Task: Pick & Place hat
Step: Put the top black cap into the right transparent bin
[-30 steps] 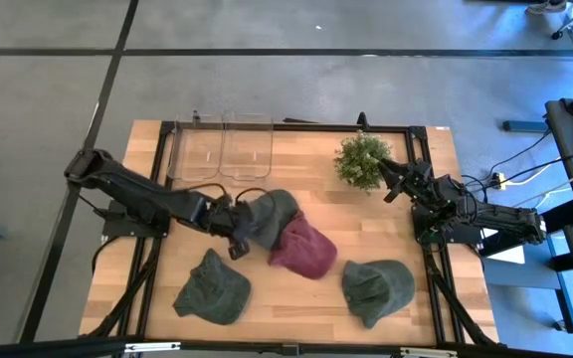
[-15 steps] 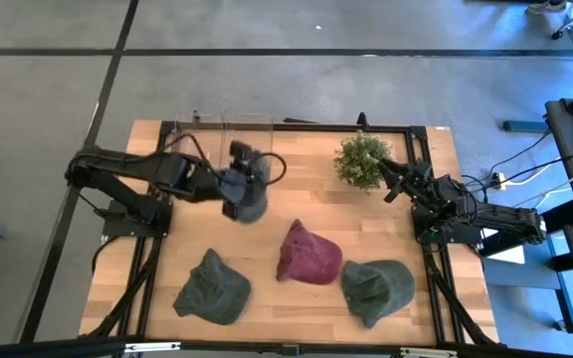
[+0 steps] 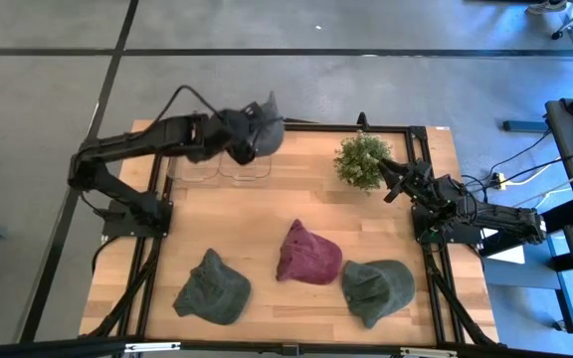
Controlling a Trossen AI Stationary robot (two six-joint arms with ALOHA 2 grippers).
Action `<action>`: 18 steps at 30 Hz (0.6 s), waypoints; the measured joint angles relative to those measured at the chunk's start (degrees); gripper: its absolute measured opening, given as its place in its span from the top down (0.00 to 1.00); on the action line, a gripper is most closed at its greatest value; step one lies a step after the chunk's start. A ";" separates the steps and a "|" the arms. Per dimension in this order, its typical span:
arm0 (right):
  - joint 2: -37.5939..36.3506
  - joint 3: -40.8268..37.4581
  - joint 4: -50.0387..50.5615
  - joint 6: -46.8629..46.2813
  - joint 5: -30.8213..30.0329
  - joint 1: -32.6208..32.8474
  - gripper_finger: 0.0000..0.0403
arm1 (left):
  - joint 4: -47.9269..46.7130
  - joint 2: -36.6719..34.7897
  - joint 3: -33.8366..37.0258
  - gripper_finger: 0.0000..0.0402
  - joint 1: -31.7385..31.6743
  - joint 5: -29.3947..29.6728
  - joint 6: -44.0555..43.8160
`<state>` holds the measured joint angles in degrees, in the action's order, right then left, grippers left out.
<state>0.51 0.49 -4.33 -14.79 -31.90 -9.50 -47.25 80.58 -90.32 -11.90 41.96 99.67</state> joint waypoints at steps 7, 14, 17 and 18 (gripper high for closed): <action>0.00 0.00 -0.09 -1.07 -0.02 -0.02 0.69 | 1.62 2.49 0.00 0.88 -7.88 -5.51 16.68; 0.00 0.01 -0.10 -1.66 -0.02 0.00 0.69 | 1.58 7.29 0.00 0.88 -13.79 -10.44 26.21; 0.00 0.02 -0.11 -1.88 -0.04 0.00 0.69 | 1.61 8.81 0.00 0.88 -15.55 -9.38 30.20; 0.00 0.02 -0.11 -2.29 -0.04 0.00 0.69 | 1.61 9.00 0.00 0.88 -15.96 -9.09 31.09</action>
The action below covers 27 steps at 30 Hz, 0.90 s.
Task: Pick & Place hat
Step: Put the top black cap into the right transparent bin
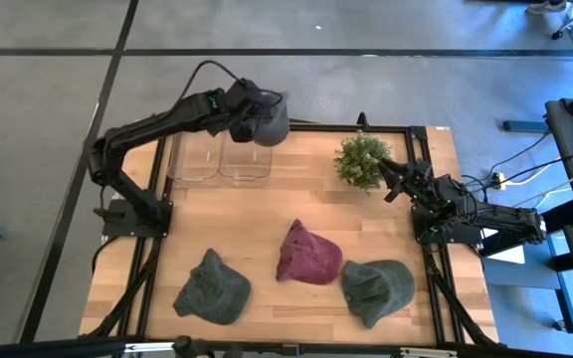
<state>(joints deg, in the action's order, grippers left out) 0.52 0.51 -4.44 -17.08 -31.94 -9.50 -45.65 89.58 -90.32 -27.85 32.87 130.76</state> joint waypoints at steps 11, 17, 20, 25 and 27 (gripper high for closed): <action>0.00 0.00 0.02 -0.63 -0.01 -0.02 0.69 | -1.29 -1.84 0.00 0.88 -2.17 -0.77 2.13; 0.00 0.00 0.04 -0.52 -0.74 -0.02 0.69 | -5.31 -1.97 0.52 0.88 -3.91 -4.27 2.08; 0.00 0.00 0.04 -0.46 -2.19 -0.02 0.69 | -5.51 -1.74 1.57 0.88 -4.79 -4.41 2.33; 0.00 0.00 0.06 -0.44 -3.54 -0.02 0.69 | -2.40 -1.66 4.73 0.87 -6.27 -6.05 1.96; 0.00 0.00 0.06 -0.45 -3.54 -0.02 0.69 | -1.07 -1.62 6.27 0.85 -6.85 -6.04 1.86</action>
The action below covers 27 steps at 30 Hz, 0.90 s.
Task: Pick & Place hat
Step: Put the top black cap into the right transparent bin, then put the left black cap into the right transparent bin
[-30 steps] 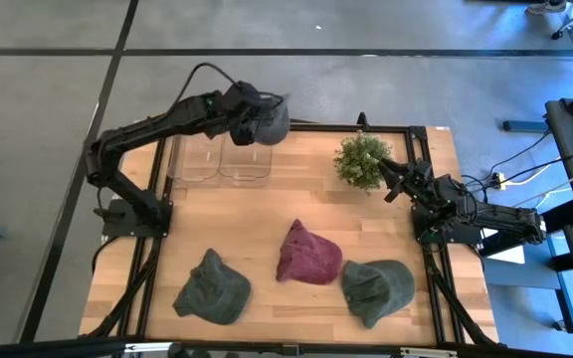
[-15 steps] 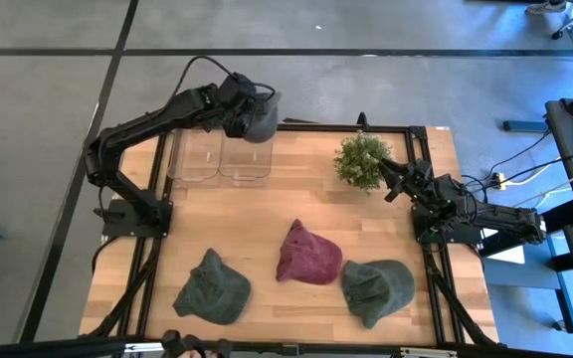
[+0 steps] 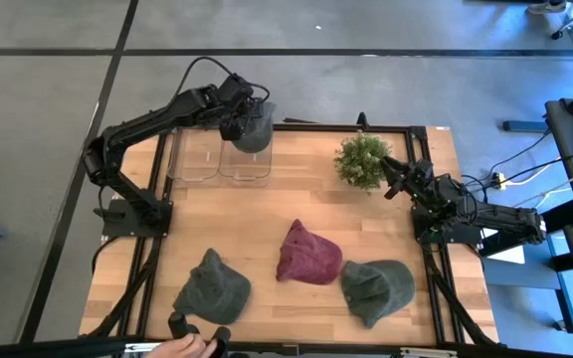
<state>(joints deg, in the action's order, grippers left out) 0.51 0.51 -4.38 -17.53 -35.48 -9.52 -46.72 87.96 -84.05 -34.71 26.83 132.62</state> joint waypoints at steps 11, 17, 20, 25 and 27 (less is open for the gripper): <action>0.00 0.00 0.00 -0.20 0.03 0.02 0.69 | 3.03 0.00 3.30 0.77 -1.59 0.15 -1.46; 0.00 0.00 0.00 -0.23 0.04 0.02 0.69 | 3.56 0.00 3.30 0.77 -1.83 0.22 -2.19; 0.00 0.00 0.00 -0.23 0.04 0.02 0.69 | 4.03 0.00 3.30 0.76 -1.79 1.95 -4.27; 0.00 0.00 0.00 -0.21 0.07 0.02 0.69 | 9.39 -0.99 3.27 0.71 -2.32 5.34 -7.51; 0.00 0.00 0.00 -0.17 0.07 0.00 0.69 | 11.30 -1.70 3.19 0.70 -2.59 5.05 -9.13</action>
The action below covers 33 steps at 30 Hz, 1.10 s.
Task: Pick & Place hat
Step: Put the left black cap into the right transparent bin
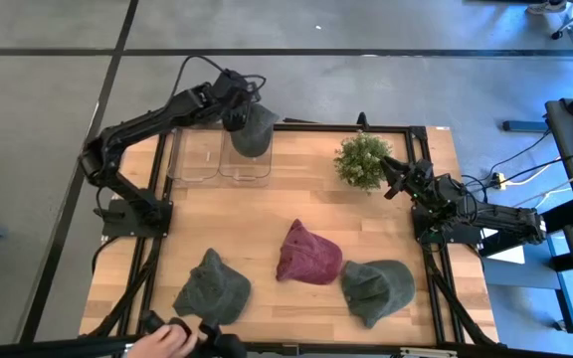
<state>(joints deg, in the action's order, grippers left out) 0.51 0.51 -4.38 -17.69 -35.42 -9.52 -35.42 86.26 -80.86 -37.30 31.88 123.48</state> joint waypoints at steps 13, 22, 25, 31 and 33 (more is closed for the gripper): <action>0.01 0.00 -0.01 -0.02 0.02 0.02 0.69 | 3.84 -7.61 0.00 0.66 5.78 -0.78 -49.63; 0.00 0.00 -0.02 -0.02 0.02 0.00 0.69 | -5.21 -13.46 0.00 0.66 15.51 -36.33 -109.18; 0.00 0.00 -0.02 -0.03 0.04 0.02 0.69 | -8.25 -14.39 0.00 0.66 18.95 -50.73 -126.38; 0.00 0.00 -0.02 -0.02 0.05 0.01 0.69 | -25.41 -14.13 -0.07 0.66 31.97 -43.83 -151.80; 0.02 0.00 -0.02 -0.04 0.07 0.02 0.69 | -32.32 -13.41 -0.05 0.66 37.92 -35.97 -162.18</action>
<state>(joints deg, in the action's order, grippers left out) 0.53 0.51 -4.40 -17.74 -35.35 -9.50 -67.74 72.85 -80.91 0.62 -4.10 -38.69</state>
